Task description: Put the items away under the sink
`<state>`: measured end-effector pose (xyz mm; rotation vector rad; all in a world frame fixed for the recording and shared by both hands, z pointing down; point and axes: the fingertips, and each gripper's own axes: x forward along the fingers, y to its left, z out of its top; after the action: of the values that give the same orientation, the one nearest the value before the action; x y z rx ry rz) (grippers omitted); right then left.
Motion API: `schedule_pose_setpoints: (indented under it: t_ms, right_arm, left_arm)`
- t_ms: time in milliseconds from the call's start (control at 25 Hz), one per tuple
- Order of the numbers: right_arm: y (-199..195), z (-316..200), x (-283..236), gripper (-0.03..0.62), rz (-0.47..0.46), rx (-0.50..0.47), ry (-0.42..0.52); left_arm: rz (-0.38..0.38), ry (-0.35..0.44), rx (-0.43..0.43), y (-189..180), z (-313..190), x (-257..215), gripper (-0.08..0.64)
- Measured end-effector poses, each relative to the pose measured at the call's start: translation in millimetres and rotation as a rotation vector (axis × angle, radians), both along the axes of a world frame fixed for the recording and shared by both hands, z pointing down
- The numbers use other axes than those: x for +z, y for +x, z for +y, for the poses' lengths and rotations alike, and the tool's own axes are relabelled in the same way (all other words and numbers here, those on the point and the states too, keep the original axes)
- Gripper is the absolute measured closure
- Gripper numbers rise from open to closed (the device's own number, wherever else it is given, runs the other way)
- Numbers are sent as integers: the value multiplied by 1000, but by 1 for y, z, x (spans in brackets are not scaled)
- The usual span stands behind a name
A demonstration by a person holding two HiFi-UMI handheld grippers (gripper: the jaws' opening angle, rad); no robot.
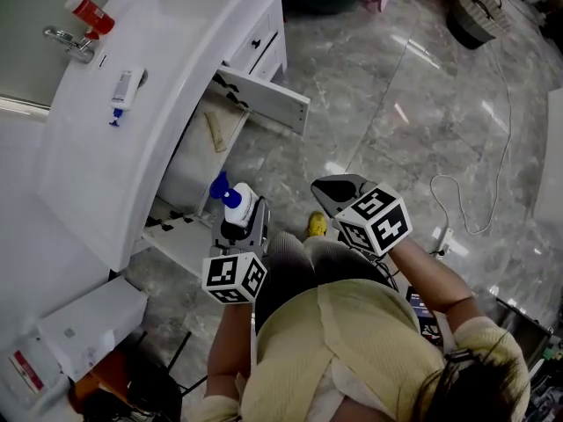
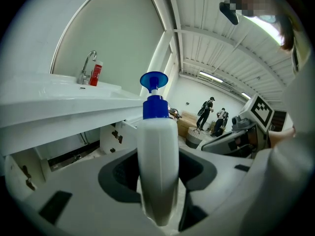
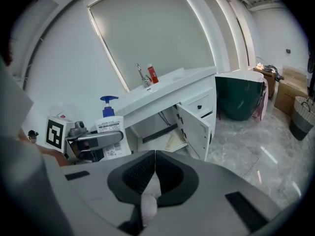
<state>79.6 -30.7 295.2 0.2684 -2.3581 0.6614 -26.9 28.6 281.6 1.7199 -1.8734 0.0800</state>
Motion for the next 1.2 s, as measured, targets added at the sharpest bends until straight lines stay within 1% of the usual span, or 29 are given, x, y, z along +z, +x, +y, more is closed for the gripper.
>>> schedule_pose_setpoints:
  t_ms: [120,240,400,560,840,1040,1200]
  right_arm:
    - [-4,-2,12,566,7,-8,-23]
    - [-14,-4,24,566,11,-14,-37]
    - [-27,-11,40,566,29,-19,-38]
    - [-44,-19,56,566,43,-6,-37]
    - [-77,-19,100,566,45,-25,-88]
    - [-96,-29,132,566,49,-23,-96]
    - [-112,-40,158,566,56,-35,-77]
  left_arm:
    - [0,-15,-11,-2,-1,12,331]
    - [-10,-23,-20,-12,-4,26,331]
    - [-22,-12,-36,-31,-14,50,331]
    - [-61,-1,-43,-57,-28,74,331]
    - [-87,-23,-40,-87,-49,122,331]
    - [-90,-36,-28,-99,-63,154,331]
    - [-88,-52,-34,-108,-69,183,331]
